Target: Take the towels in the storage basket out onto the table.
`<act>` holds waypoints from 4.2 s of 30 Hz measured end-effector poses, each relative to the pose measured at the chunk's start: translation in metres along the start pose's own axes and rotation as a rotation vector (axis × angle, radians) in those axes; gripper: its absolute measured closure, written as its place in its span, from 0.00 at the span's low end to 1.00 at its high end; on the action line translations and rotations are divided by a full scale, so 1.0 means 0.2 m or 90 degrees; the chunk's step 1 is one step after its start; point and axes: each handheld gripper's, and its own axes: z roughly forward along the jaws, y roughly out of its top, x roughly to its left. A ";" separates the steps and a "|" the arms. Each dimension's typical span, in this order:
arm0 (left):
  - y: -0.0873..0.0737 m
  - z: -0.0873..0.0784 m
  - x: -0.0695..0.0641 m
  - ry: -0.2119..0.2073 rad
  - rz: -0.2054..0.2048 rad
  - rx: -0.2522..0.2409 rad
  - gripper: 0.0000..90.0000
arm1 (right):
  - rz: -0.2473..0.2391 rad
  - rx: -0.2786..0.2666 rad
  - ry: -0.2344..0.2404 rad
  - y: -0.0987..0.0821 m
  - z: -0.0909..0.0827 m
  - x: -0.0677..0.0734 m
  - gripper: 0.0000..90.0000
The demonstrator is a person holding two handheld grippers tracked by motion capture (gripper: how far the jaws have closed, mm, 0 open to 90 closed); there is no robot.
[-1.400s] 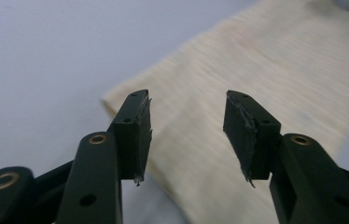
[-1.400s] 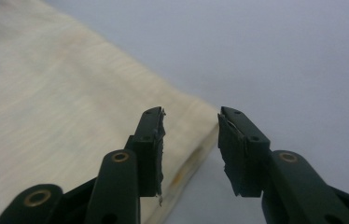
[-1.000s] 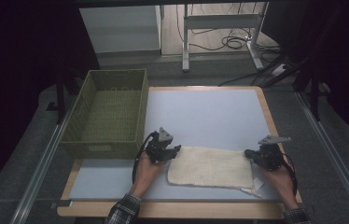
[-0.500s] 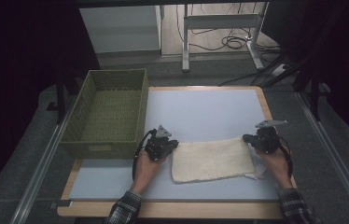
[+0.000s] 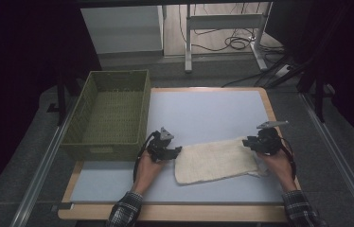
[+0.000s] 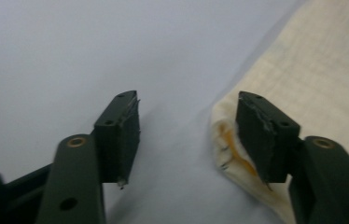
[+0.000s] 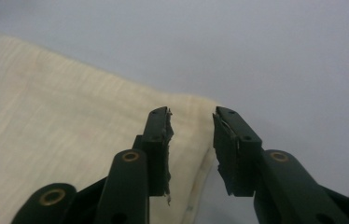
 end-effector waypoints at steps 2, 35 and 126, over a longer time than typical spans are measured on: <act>0.00 0.00 0.01 -0.002 -0.007 0.003 0.41 | -0.006 0.001 0.006 -0.03 -0.02 0.03 0.68; 0.00 0.01 0.02 -0.011 -0.029 0.005 0.37 | -0.140 0.010 0.201 -0.05 0.08 0.74 0.71; 0.60 0.34 -0.49 -0.134 0.113 -0.066 0.94 | -0.047 -0.069 0.112 -0.25 -0.24 0.42 0.94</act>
